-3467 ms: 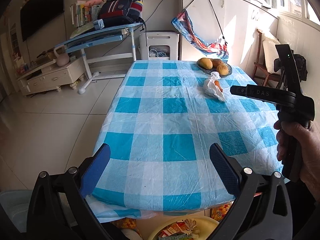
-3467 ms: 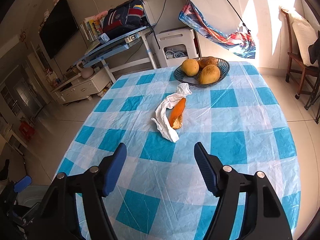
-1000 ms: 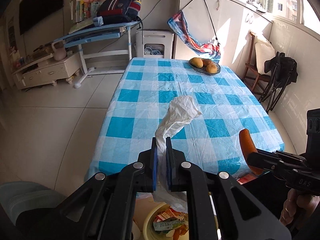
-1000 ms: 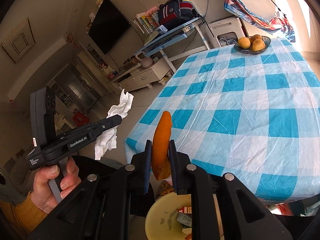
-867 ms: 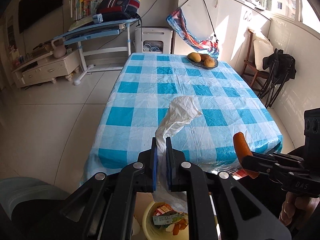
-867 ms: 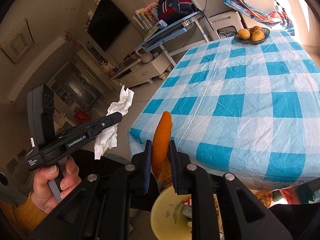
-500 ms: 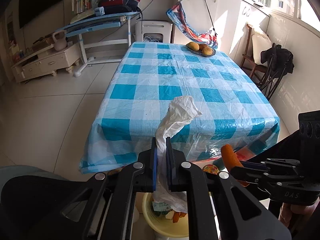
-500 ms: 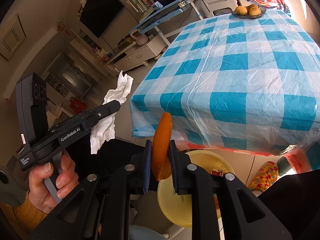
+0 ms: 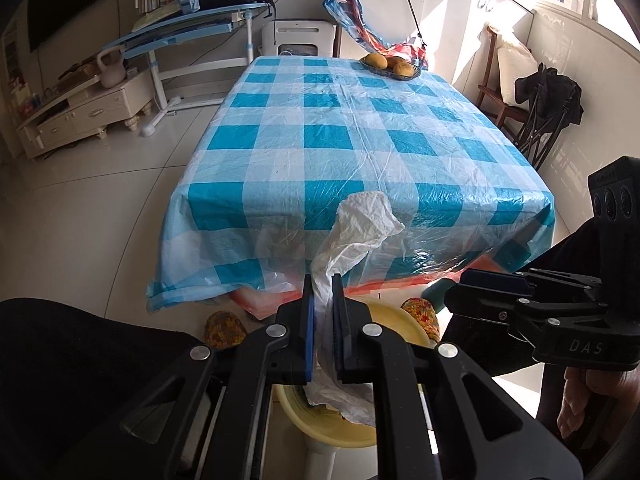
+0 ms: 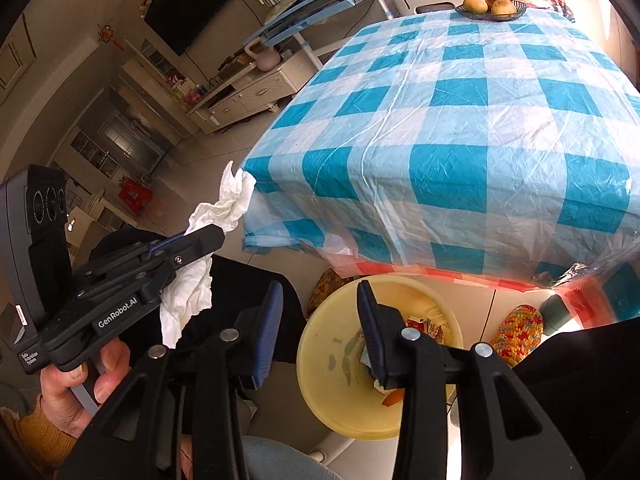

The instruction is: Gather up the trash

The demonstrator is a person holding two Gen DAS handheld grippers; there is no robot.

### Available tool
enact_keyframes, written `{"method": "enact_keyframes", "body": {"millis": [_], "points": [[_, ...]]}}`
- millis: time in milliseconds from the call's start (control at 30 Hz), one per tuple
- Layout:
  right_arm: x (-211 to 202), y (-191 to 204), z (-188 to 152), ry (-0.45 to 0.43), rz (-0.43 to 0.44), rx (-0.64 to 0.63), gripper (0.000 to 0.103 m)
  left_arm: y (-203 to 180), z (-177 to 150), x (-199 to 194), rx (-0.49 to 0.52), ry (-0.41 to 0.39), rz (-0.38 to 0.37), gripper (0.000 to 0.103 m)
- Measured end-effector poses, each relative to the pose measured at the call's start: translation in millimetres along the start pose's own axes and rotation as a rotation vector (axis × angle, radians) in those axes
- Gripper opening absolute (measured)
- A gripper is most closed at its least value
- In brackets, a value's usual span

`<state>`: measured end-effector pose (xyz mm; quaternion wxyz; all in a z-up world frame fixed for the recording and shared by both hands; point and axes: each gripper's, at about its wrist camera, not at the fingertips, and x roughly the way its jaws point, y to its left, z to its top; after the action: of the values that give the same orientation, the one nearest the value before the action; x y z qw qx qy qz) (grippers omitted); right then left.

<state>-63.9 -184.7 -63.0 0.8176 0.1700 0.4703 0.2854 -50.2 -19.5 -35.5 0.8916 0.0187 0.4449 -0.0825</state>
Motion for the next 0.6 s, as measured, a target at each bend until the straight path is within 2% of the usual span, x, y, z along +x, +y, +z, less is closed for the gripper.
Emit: {"method": "enact_keyframes", "body": {"millis": [133,267,300,367,400,433,600], "points": [[-13.2,-1.7,2.2,-0.076,-0.01,0.004,0.051,-7.6,-7.2,1.1,0.024,0.015,-0.002,0.008],[-26.7,-0.3,5.3,-0.152,-0.028,-0.007,0.057,-15.4,-14.4,2.6,0.055,0.034,-0.015,0.008],[-29.5,-0.4,5.8,-0.168,-0.034,-0.007,0.059,-17.3,-15.5,3.1,0.065,0.04,-0.017,0.012],[-34.7,-2.2,7.5,-0.196,-0.044,-0.004,0.062,-20.1,-16.2,1.5,0.079,0.031,-0.004,0.03],[-36.6,-3.0,7.7,-0.207,-0.047,-0.001,0.063,-21.3,-16.2,-0.3,0.084,0.02,0.006,0.048],[-37.2,-3.6,8.6,-0.216,-0.052,0.003,0.065,-21.7,-15.9,-1.9,0.085,0.01,0.015,0.057],[-41.5,-7.8,11.3,-0.252,-0.079,0.016,0.07,-20.2,-12.5,-8.0,0.069,-0.034,0.028,0.074]]}}
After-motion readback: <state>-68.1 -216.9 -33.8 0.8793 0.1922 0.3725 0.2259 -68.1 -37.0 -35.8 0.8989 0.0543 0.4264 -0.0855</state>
